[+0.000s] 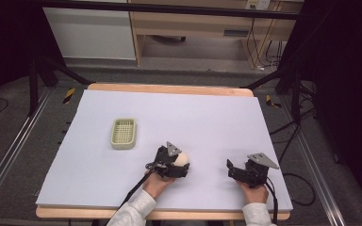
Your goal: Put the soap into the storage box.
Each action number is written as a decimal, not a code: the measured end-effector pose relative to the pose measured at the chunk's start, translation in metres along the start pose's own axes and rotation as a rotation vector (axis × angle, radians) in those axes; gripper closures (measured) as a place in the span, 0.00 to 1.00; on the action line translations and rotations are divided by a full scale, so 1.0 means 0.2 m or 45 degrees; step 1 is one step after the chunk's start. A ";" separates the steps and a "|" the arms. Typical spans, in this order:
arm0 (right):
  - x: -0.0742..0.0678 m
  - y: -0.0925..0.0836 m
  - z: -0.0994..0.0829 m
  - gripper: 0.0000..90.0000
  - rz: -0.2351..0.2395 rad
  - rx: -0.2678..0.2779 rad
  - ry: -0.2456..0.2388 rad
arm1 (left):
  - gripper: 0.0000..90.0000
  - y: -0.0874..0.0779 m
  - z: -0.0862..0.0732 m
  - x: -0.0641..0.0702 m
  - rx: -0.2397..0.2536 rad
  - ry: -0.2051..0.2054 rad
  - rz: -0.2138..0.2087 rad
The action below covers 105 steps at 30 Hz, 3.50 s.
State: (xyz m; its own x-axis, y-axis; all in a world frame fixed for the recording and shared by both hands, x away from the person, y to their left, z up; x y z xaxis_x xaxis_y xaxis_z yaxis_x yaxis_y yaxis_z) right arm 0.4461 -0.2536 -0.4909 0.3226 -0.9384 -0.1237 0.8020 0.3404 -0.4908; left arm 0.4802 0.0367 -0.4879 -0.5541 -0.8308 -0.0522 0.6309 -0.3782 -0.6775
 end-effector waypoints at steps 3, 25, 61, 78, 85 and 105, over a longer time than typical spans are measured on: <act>0.00 0.00 0.00 0.05 -0.002 0.002 -0.005 | 0.26 -0.01 0.00 0.00 0.006 0.000 0.001; 0.00 0.00 0.00 0.05 -0.004 0.002 -0.005 | 0.26 -0.16 0.02 -0.11 0.042 0.006 0.010; 0.00 0.00 0.00 0.05 -0.009 0.002 -0.009 | 0.26 -0.38 0.04 -0.43 0.078 -0.065 0.120; 0.00 0.00 0.00 0.06 -0.008 -0.003 -0.007 | 0.26 -0.42 0.03 -0.59 0.079 -0.088 0.188; -0.01 0.00 0.00 0.06 -0.009 0.003 -0.019 | 0.26 -0.41 0.01 -0.66 0.075 -0.129 0.205; -0.01 0.00 0.00 0.06 -0.005 0.000 -0.025 | 0.27 -0.36 0.01 -0.79 0.044 -0.178 0.265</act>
State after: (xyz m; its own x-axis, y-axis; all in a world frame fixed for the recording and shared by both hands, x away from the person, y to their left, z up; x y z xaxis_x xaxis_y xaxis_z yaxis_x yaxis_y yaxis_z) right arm 0.4458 -0.2526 -0.4908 0.3292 -0.9384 -0.1048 0.8035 0.3367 -0.4910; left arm 0.5236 0.1938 -0.4289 -0.3312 -0.9398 -0.0843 0.7431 -0.2048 -0.6370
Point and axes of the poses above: each handheld gripper's, and its own axes: y roughly forward along the jaws, z roughly out of its top, x roughly to its right, the point moved 1 cm from there along y, roughly forward along the jaws, and after that the axes turned 8 degrees about z, right-handed, at the moved point
